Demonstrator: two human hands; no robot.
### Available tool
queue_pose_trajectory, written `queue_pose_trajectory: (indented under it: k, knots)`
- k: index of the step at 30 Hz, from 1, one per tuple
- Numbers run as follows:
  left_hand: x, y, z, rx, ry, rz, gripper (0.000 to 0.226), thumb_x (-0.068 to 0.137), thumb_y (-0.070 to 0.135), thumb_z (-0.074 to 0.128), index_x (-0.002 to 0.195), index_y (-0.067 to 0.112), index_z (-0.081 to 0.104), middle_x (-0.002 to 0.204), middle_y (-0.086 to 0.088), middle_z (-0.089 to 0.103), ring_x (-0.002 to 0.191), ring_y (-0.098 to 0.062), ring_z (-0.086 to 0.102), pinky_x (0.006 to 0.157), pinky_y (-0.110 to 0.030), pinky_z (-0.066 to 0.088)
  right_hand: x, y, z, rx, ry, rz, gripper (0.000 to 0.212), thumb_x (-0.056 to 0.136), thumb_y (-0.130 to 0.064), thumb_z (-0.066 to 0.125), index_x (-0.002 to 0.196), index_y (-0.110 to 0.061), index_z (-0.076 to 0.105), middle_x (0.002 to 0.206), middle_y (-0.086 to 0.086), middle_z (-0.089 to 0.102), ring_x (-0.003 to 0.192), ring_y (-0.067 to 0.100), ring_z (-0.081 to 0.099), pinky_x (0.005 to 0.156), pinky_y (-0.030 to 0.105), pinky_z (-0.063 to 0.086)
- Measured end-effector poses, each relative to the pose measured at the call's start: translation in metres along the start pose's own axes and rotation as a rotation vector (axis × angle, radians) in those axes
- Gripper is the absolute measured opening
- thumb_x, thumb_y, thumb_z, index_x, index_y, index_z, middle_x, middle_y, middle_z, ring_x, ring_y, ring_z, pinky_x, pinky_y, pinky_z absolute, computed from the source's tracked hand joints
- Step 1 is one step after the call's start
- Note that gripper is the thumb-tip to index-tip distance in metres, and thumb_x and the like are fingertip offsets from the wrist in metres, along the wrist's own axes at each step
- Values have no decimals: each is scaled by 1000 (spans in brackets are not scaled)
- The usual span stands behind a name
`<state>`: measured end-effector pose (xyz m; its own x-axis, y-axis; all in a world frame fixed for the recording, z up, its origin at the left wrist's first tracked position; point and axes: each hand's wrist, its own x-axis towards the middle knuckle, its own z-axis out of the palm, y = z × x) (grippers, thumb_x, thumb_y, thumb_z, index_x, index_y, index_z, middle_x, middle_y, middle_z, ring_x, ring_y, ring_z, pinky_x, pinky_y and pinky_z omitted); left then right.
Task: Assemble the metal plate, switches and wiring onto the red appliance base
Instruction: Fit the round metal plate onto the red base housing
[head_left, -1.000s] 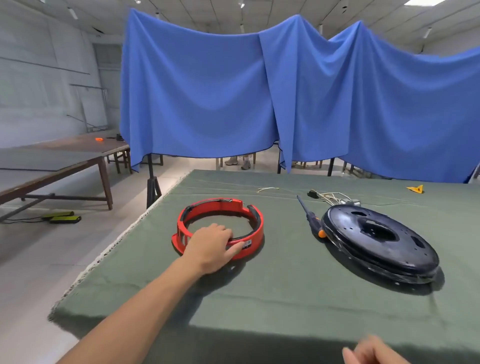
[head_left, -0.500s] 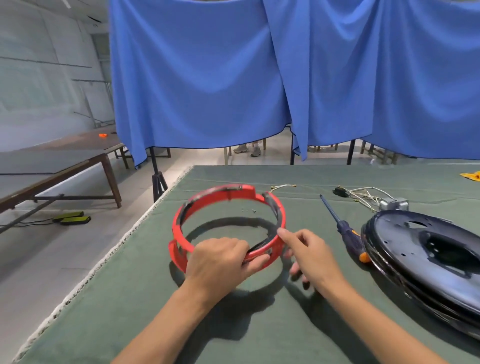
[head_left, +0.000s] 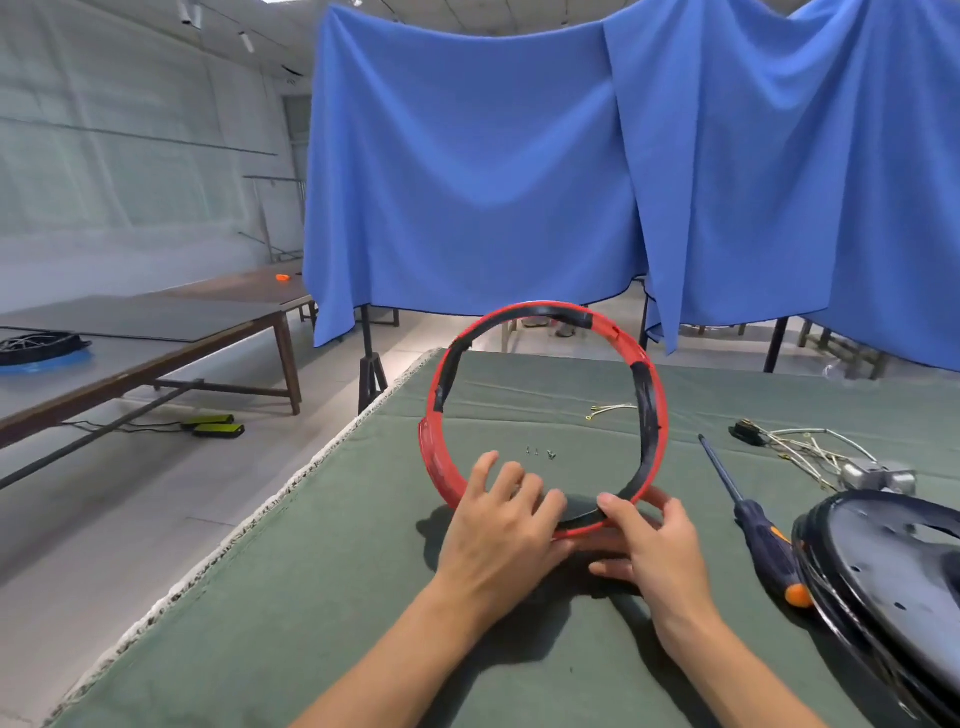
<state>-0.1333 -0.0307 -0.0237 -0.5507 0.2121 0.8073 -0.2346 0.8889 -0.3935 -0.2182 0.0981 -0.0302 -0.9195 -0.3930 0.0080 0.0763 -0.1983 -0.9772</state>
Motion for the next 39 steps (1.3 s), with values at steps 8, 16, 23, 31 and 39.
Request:
queue_pose_trajectory:
  k: [8,16,23,31,39]
  knots:
    - [23,5,-12,-202,227,-40,38,94,33,56,67,8,64,65,-4,55,58,-23,49,57,-32,42,-10,-16,5,115,-153,-154,54,70,-63,57,102,-18,60,89,-2,72,67,23,71,50,30,54]
    - [52,12,-35,-830,643,-967,26,97,40,40,74,29,46,58,14,47,52,-1,40,51,-17,34,-18,-4,7,-217,-215,-350,33,76,-38,60,107,-45,54,113,-26,60,73,13,69,62,26,51]
    - [44,-15,-19,-1657,704,-1790,43,99,39,39,64,15,41,45,2,40,34,-11,34,35,-17,25,-10,-2,0,-452,-219,-514,29,80,-27,68,100,-45,59,96,-17,65,73,6,65,69,25,51]
    - [6,-28,-1,-1942,485,-2114,46,100,44,32,81,7,52,57,-10,55,45,-19,50,50,-27,44,-11,-10,-3,-718,-237,-727,20,70,-32,83,77,-29,65,80,-17,59,86,2,49,72,14,39]
    - [13,1,-10,-971,-22,-1614,45,93,26,53,135,18,42,128,-4,46,124,-22,42,101,-32,33,-22,-21,-17,-828,-52,-807,21,68,-41,72,79,-24,66,79,-16,59,83,6,48,71,13,40]
